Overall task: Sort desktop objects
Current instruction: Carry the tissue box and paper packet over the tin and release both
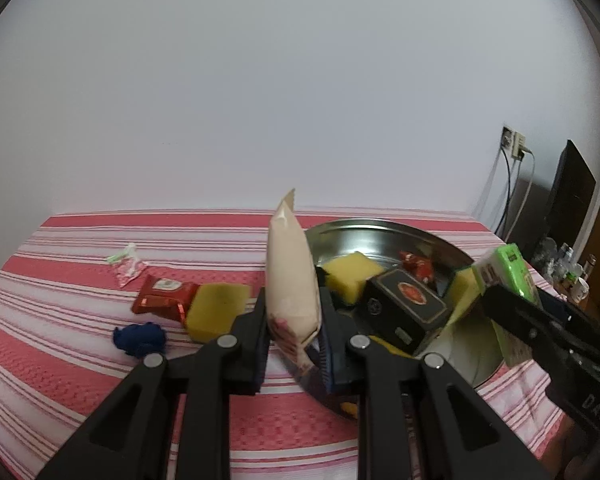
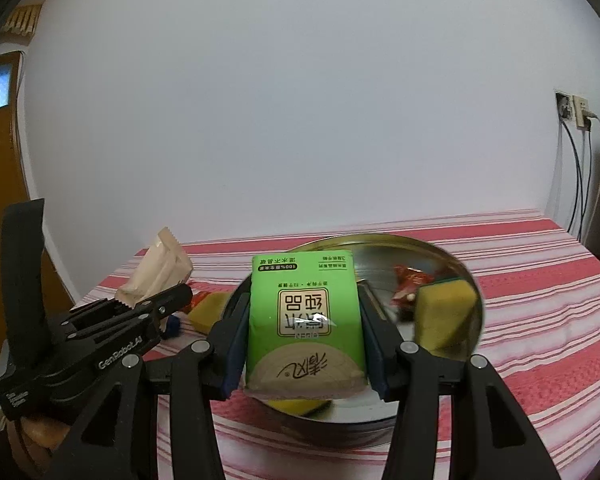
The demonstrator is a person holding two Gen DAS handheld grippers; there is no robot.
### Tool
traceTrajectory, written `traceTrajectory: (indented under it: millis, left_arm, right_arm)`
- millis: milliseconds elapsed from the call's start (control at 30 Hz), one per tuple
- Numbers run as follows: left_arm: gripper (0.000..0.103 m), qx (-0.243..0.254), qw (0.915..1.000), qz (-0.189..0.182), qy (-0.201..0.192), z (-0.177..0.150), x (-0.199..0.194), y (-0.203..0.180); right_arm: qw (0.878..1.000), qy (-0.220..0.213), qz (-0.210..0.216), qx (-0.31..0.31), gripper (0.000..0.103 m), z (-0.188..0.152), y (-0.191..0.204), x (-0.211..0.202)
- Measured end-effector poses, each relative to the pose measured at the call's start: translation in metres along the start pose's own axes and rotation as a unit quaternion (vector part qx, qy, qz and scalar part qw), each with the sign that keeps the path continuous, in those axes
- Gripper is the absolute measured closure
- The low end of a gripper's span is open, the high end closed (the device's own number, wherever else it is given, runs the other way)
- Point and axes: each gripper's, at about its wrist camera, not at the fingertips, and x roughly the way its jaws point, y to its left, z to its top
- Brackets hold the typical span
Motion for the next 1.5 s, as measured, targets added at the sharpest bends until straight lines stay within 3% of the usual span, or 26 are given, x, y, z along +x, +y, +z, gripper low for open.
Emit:
traceTrajectory:
  millis: [700,800,967,1200,1500]
  left_arm:
    - [0.083,0.039,0.9982,-0.044,0.009,0.013,0.028,-0.053]
    - [0.083,0.042,0.9979,-0.049,0.010,0.017,0.031,-0.059]
    - [0.083,0.043,0.9977,-0.051,0.012,0.024,0.036,-0.065]
    - [0.083,0.039,0.9969,-0.066,0.018,0.029,0.045,-0.077]
    - [0.083,0.023,0.9960,-0.065,0.057,0.019,0.068,-0.078]
  right_arm:
    - [0.997,-0.034,-0.069,-0.005,0.051,0.036,-0.038,-0.018]
    - [0.996,-0.039,-0.074,-0.010,0.051,0.044,-0.057,0.009]
    - [0.995,-0.047,-0.082,-0.028,0.051,0.064,-0.061,0.020]
    - [0.996,-0.023,-0.079,-0.046,0.051,0.082,-0.061,0.054]
    - [0.996,0.034,-0.065,-0.058,0.051,0.095,-0.068,0.103]
